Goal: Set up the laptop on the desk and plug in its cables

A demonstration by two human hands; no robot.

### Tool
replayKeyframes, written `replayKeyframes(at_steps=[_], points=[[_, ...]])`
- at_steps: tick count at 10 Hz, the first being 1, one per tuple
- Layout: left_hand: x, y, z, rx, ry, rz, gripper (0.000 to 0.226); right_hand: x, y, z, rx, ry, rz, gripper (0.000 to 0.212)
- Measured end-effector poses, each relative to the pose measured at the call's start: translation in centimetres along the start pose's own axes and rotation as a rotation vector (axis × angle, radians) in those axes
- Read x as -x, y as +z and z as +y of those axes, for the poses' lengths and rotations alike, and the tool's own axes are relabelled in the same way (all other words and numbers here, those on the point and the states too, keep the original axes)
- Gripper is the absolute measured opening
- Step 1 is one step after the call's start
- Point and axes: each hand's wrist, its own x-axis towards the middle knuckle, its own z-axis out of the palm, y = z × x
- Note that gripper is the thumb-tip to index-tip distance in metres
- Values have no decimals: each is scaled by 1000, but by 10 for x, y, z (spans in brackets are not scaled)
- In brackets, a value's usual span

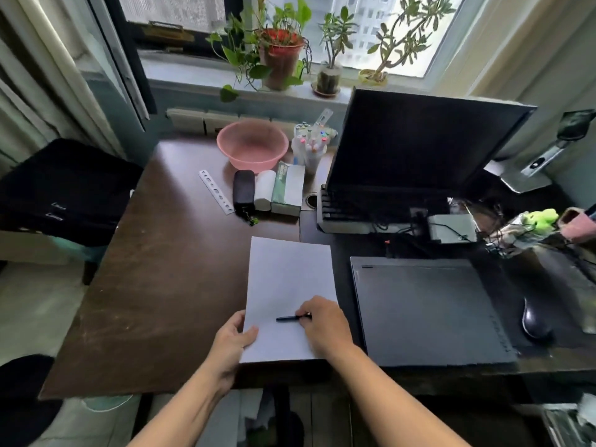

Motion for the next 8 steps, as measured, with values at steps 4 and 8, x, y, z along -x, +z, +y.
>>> replayKeyframes(at_steps=[4, 8], points=[[-90, 28, 0, -603, -16, 208, 16, -83, 0, 38, 143, 17, -72, 23], [-91, 18, 31, -1348, -143, 115, 23, -88, -6, 25, 263, -10, -142, 31]])
